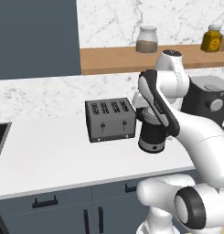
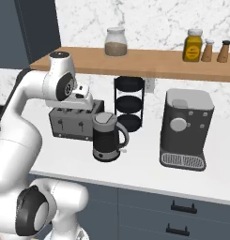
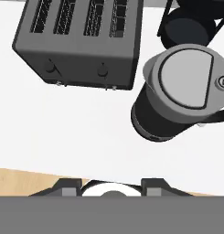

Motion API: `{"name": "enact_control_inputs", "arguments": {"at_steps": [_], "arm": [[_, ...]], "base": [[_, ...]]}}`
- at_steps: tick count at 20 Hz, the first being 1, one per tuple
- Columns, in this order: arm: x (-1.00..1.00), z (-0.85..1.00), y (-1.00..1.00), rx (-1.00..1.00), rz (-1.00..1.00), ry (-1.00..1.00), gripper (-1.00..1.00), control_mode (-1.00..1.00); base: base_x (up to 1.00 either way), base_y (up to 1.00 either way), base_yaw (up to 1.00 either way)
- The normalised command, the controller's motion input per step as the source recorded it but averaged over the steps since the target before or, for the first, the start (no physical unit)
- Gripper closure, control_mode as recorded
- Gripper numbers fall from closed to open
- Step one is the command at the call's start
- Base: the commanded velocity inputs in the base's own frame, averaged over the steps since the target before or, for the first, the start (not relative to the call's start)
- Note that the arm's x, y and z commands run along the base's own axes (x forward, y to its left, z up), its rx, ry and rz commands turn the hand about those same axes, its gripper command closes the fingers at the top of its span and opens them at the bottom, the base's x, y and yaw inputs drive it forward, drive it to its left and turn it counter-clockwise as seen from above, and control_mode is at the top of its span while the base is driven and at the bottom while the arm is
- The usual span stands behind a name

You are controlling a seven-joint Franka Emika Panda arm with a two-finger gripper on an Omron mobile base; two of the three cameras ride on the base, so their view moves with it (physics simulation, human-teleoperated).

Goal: Navigate to the sink.

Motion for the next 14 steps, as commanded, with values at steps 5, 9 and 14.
{"name": "enact_control_inputs", "arguments": {"at_steps": [5, 9, 14], "arm": [[-0.43, -0.04, 0.00, 0.00, 0.00, 0.00, -1.00, -1.00], [-0.96, -0.22, 0.00, 0.00, 0.00, 0.00, -1.00, -1.00], [-0.97, -0.38, 0.00, -0.01, 0.00, -0.01, -1.00, -1.00]], "base": [[0.00, 0.00, 0.00], [0.00, 0.00, 0.00], [0.00, 0.00, 0.00]]}}
